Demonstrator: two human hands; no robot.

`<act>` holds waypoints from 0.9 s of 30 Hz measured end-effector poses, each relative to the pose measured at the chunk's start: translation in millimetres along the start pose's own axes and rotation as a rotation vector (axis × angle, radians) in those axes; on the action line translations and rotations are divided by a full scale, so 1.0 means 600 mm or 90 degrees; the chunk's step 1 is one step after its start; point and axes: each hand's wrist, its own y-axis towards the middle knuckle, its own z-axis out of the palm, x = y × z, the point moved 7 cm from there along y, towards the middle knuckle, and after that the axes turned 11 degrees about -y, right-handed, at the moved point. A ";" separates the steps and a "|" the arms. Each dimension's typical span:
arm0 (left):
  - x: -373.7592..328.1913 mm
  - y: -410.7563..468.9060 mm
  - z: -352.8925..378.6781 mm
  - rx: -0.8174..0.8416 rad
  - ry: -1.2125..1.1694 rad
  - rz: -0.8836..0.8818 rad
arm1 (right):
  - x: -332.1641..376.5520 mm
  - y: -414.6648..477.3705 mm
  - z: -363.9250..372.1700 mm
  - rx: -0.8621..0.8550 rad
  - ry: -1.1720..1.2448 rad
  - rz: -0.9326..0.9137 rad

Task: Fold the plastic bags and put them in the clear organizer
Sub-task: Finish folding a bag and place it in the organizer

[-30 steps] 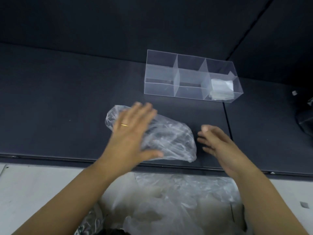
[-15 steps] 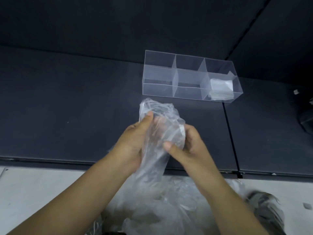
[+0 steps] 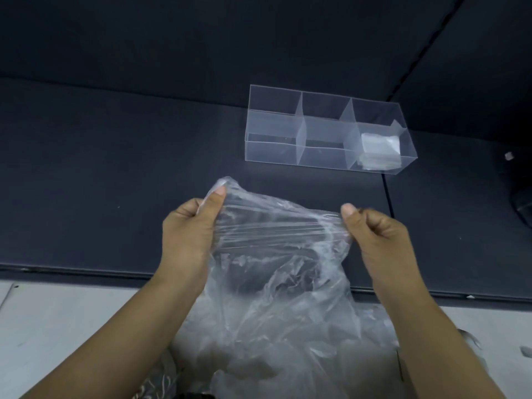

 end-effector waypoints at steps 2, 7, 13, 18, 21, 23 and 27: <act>0.007 0.001 -0.005 -0.011 0.001 0.003 | -0.014 0.000 0.013 0.081 0.079 0.058; 0.020 -0.005 -0.009 -0.011 -0.017 -0.011 | -0.039 -0.017 0.066 0.233 0.047 0.142; 0.014 0.006 -0.055 -0.170 0.010 0.057 | -0.053 0.015 0.018 -0.097 0.022 0.140; -0.060 0.008 -0.034 -0.063 0.273 0.304 | -0.002 0.032 0.036 0.009 -0.103 -0.031; -0.060 -0.011 0.075 0.277 0.488 0.326 | 0.028 0.031 0.070 0.114 -0.102 -0.081; -0.036 -0.022 0.124 0.414 0.508 0.227 | 0.043 0.029 0.091 0.180 -0.096 -0.093; -0.024 0.013 0.121 0.317 0.320 0.142 | 0.023 0.040 0.086 0.276 -0.055 0.034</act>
